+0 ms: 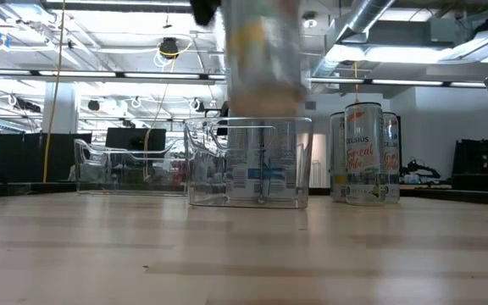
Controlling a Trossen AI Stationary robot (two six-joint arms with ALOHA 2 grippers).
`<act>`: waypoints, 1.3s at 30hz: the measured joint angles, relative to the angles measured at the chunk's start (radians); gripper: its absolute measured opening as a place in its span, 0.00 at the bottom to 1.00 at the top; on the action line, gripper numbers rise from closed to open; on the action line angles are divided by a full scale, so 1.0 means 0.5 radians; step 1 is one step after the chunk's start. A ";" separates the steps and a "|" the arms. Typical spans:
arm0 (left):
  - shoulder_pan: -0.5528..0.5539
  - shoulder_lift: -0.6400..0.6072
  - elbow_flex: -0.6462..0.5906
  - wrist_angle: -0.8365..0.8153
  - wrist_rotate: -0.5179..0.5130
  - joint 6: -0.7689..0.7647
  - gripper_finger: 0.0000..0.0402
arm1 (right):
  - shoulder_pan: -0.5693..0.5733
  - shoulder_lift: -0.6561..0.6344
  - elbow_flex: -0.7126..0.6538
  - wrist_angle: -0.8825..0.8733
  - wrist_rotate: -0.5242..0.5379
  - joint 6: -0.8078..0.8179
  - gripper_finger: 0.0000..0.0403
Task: Sort soda cans
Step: Put the white yellow soda can into the top transparent bin
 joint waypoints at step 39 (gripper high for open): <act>1.872 -0.893 -0.702 -0.189 -0.197 0.179 0.62 | -0.701 -0.483 -0.001 -0.111 0.588 -0.366 0.92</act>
